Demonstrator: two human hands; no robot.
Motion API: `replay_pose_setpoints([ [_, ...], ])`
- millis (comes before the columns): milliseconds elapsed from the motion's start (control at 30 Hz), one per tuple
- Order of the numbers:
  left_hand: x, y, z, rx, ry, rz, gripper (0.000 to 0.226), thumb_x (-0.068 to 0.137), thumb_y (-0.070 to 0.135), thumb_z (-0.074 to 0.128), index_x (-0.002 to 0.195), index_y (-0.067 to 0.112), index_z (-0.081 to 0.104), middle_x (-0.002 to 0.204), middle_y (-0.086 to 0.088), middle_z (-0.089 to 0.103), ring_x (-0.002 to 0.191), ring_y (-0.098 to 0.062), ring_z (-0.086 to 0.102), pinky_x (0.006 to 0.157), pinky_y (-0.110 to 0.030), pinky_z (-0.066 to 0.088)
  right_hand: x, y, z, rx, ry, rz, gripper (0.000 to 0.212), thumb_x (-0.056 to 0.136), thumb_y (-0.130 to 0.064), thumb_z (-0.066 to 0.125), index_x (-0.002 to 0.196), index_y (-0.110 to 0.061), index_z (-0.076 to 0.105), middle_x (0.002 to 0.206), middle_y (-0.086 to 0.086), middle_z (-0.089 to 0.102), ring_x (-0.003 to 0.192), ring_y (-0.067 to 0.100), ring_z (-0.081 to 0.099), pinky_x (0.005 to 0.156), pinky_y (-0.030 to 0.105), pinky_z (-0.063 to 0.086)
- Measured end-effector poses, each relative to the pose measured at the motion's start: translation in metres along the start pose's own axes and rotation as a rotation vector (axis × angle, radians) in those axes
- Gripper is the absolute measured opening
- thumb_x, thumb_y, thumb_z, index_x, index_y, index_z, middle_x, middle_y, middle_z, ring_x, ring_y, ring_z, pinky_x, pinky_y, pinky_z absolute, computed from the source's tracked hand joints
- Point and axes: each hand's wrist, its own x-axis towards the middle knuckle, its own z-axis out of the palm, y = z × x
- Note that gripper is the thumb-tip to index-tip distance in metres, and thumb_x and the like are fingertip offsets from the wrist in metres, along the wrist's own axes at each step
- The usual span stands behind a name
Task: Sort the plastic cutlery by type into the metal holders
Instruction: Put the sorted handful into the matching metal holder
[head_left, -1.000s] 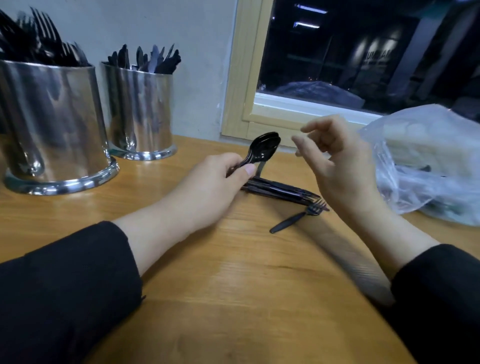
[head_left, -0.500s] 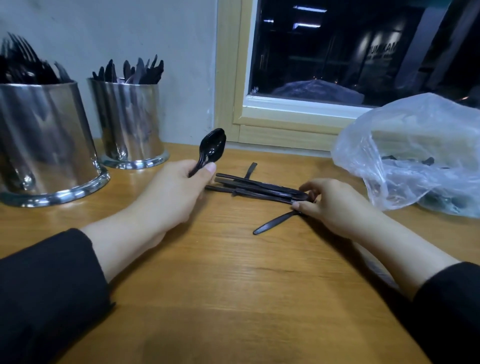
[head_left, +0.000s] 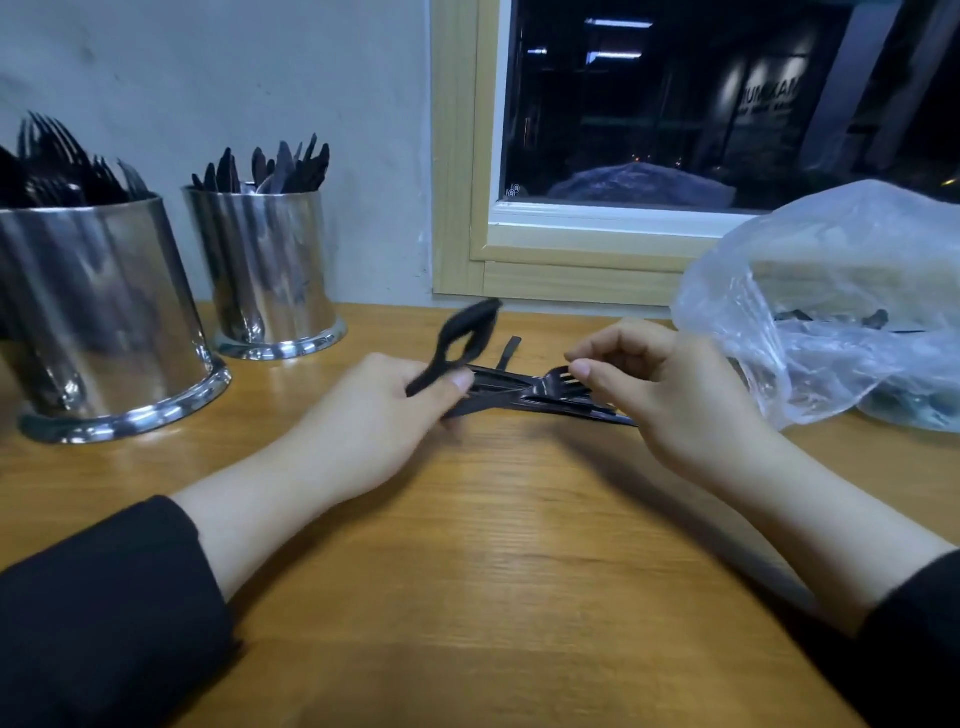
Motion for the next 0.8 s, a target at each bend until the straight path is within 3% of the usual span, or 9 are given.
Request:
replay_pose_setpoints([
  [67,-0.003,0.0,0.001,0.068,-0.121,0.064,0.045,0.099,0.047,0.057,0.07,0.016,0.073,0.05,0.008,0.051,0.045,-0.005,0.039,0.049,-0.02,0.029,-0.001,-0.004,0.005,0.035,0.045,-0.02,0.007,0.091,-0.022,0.072,0.088,-0.029,0.072,0.077,-0.008,0.069,0.069,0.012,0.062,0.064,0.016,0.046],
  [133,-0.003,-0.003,0.003,0.031,-0.192,0.089,0.036,0.099,0.04,0.06,0.074,0.016,0.07,0.05,0.014,0.05,0.046,-0.002,0.04,0.05,-0.018,0.032,-0.002,-0.01,0.008,0.071,0.088,-0.031,0.006,0.091,-0.022,0.073,0.09,-0.028,0.073,0.075,-0.007,0.069,0.067,0.011,0.062,0.065,0.019,0.048],
  [233,-0.002,-0.004,0.003,-0.042,-0.168,0.109,0.027,0.101,0.036,0.059,0.089,0.017,0.073,0.053,0.02,0.05,0.049,0.001,0.042,0.05,-0.014,0.03,-0.004,-0.015,0.01,0.166,0.11,-0.013,0.007,0.091,-0.019,0.071,0.096,-0.024,0.073,0.076,0.002,0.07,0.066,0.005,0.064,0.068,0.018,0.051],
  [367,-0.007,0.002,0.0,-0.11,-0.178,0.116,0.026,0.103,0.03,0.058,0.089,0.013,0.073,0.048,0.021,0.047,0.049,0.004,0.044,0.052,-0.011,0.031,-0.007,-0.019,0.012,0.113,0.144,0.007,0.007,0.093,-0.026,0.068,0.09,-0.029,0.074,0.072,-0.001,0.073,0.072,0.01,0.069,0.074,0.023,0.051],
  [467,-0.014,0.005,-0.006,-0.177,-0.155,0.087,0.026,0.103,0.034,0.058,0.084,0.022,0.072,0.062,0.015,0.051,0.059,-0.003,0.044,0.057,-0.016,0.034,-0.006,-0.032,0.018,0.181,0.177,0.026,0.015,0.09,-0.036,0.063,0.093,-0.026,0.074,0.078,0.001,0.075,0.076,0.016,0.072,0.079,0.029,0.052],
  [567,-0.021,0.003,-0.017,-0.265,-0.125,0.058,0.026,0.103,0.036,0.057,0.086,0.023,0.071,0.07,-0.004,0.047,0.063,-0.014,0.042,0.056,-0.026,0.033,0.0,-0.055,0.031,0.212,0.206,-0.011,0.017,0.086,-0.043,0.06,0.096,-0.034,0.071,0.079,-0.001,0.075,0.073,0.015,0.071,0.073,0.026,0.051],
  [700,-0.038,-0.005,-0.041,-0.359,-0.029,0.023,0.025,0.104,0.036,0.056,0.085,0.025,0.069,0.068,-0.001,0.048,0.057,-0.01,0.042,0.05,-0.017,0.034,0.013,-0.086,0.056,0.213,0.169,-0.079,0.01,0.094,-0.032,0.061,0.095,-0.038,0.069,0.078,-0.001,0.075,0.073,0.017,0.07,0.076,0.036,0.051],
  [800,-0.051,-0.013,-0.068,-0.366,0.131,0.005,0.027,0.102,0.037,0.058,0.081,0.025,0.07,0.061,0.005,0.048,0.055,-0.011,0.042,0.052,-0.024,0.034,0.028,-0.114,0.076,0.188,0.105,-0.135,0.012,0.096,-0.029,0.061,0.089,-0.029,0.07,0.08,-0.004,0.074,0.073,0.014,0.068,0.068,0.033,0.052],
])
